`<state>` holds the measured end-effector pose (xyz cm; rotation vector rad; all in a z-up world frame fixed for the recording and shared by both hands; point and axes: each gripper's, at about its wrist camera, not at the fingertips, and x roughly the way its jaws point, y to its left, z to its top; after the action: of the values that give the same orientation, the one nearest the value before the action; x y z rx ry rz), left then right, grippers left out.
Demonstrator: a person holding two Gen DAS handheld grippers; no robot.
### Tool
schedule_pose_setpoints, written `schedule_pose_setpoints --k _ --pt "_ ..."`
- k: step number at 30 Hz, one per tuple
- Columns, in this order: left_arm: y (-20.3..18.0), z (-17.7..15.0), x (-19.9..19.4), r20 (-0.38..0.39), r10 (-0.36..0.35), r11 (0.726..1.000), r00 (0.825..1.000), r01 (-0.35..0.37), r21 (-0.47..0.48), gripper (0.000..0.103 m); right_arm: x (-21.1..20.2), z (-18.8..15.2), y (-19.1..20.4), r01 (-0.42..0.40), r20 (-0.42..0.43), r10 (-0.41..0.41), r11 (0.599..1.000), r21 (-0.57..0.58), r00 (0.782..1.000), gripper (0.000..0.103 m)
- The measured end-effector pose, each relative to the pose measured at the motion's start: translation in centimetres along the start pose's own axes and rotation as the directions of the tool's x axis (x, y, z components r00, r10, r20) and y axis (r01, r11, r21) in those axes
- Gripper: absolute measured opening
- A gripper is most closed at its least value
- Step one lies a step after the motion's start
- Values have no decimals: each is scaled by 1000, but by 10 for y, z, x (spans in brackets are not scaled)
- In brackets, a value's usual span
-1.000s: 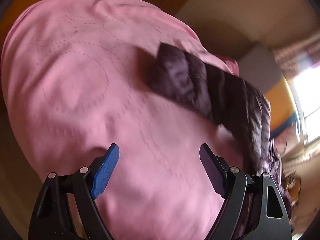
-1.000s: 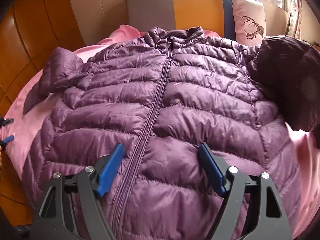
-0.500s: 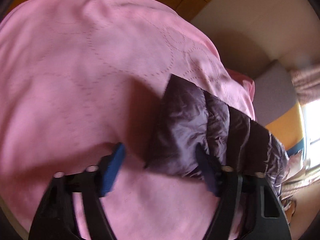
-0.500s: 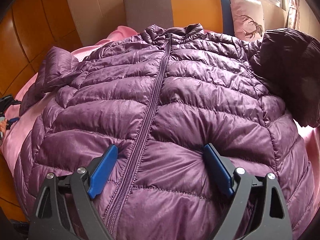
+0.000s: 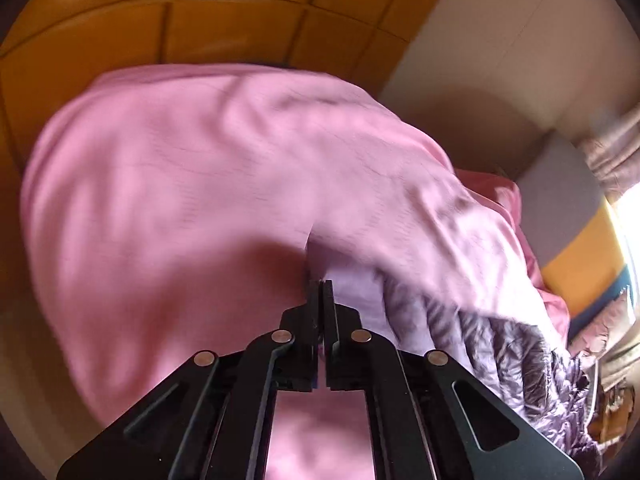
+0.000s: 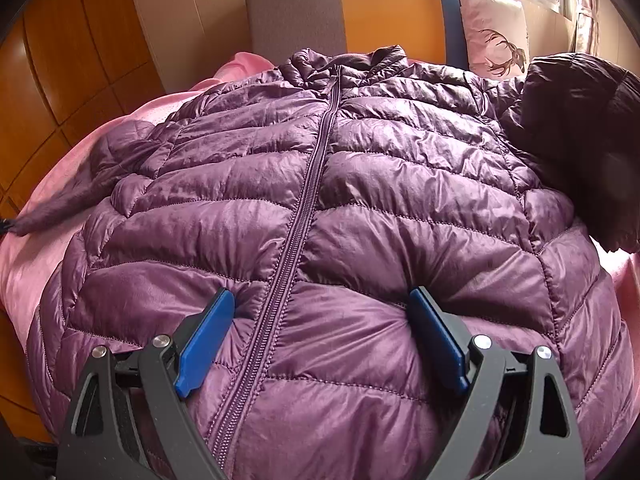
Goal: Fold large clothes
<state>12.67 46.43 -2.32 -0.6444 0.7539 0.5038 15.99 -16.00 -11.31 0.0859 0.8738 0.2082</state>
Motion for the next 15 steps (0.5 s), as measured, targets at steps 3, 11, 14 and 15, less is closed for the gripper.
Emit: schedule_pose_setpoints --k 3,11,14,15 --pt "16 -13 0 -39 58 998 998 -57 24 0 0 -1 0 3 3 -3 1000 -1 1000 89" --pt "20 -74 0 -74 225 964 972 -211 163 0 0 -1 0 4 5 -4 1000 -2 1000 89" --pt "20 -80 -16 -45 255 956 966 -244 165 0 0 -1 -1 2 8 -2 1000 0 1000 89" --pt "19 -80 -21 -26 262 952 965 -254 169 3 0 -1 -1 1 8 -1 1000 0 1000 89"
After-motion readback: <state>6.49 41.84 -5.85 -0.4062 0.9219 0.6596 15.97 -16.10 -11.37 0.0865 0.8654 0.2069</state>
